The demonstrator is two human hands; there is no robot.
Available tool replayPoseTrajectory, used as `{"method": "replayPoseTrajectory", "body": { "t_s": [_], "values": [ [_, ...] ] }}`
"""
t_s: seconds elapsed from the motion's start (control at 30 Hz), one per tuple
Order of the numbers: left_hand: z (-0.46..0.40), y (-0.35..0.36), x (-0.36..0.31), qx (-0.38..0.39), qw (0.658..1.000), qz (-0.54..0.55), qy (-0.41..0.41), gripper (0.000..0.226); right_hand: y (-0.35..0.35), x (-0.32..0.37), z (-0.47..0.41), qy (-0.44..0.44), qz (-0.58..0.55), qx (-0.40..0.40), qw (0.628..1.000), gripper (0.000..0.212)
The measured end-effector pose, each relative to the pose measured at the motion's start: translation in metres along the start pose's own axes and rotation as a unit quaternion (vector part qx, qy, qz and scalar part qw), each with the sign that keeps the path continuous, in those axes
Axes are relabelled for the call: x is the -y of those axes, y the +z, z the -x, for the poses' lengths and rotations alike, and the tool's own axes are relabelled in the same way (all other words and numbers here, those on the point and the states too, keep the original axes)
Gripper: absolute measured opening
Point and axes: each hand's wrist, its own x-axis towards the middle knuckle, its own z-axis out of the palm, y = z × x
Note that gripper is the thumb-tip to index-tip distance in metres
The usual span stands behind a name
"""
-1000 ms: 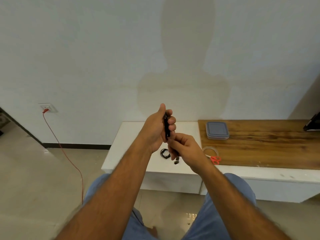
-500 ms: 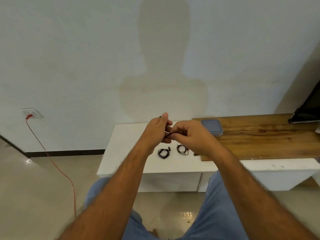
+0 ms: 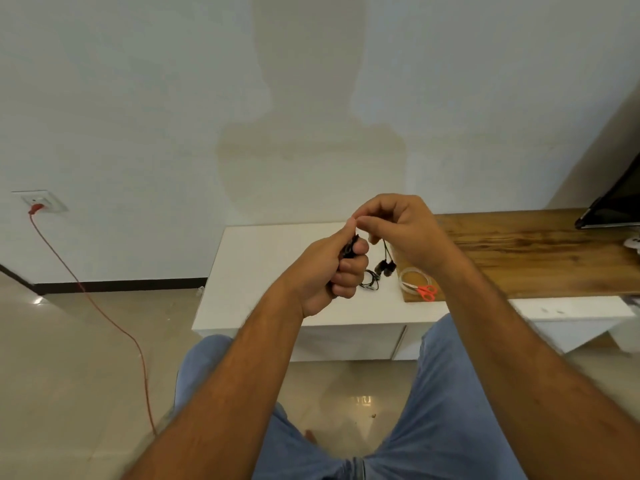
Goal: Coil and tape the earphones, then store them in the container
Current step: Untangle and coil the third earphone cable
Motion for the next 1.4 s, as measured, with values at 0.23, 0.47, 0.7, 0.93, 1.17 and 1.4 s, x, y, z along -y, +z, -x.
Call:
{"method": "replayPoseTrajectory", "body": {
  "t_s": [0.23,0.47,0.7,0.93,1.17,1.4],
  "values": [
    [-0.006,-0.01,0.0,0.017,0.994,0.109,0.01,0.049,0.036,-0.024,0.01,0.082,-0.169,-0.014,0.982,0.009],
    [-0.016,-0.018,0.005,-0.019,0.982,0.183,0.038,0.051,0.056,-0.041,0.023,0.14,-0.185,-0.011,0.973,0.017],
    [-0.021,-0.024,0.002,-0.122,0.972,0.156,0.13,0.045,0.07,-0.043,0.041,0.184,-0.17,0.041,0.967,0.019],
    [-0.026,-0.02,0.013,-0.185,0.967,0.103,0.142,0.043,0.072,-0.037,0.041,0.21,-0.07,0.048,0.974,0.011],
    [-0.031,-0.015,0.025,-0.211,0.95,0.075,0.22,0.04,0.07,-0.025,0.042,0.256,-0.161,-0.011,0.953,0.012],
    [-0.033,-0.018,0.029,-0.247,0.906,0.296,0.174,0.039,0.078,-0.016,0.047,0.218,-0.169,-0.067,0.959,0.015]
  ]
}}
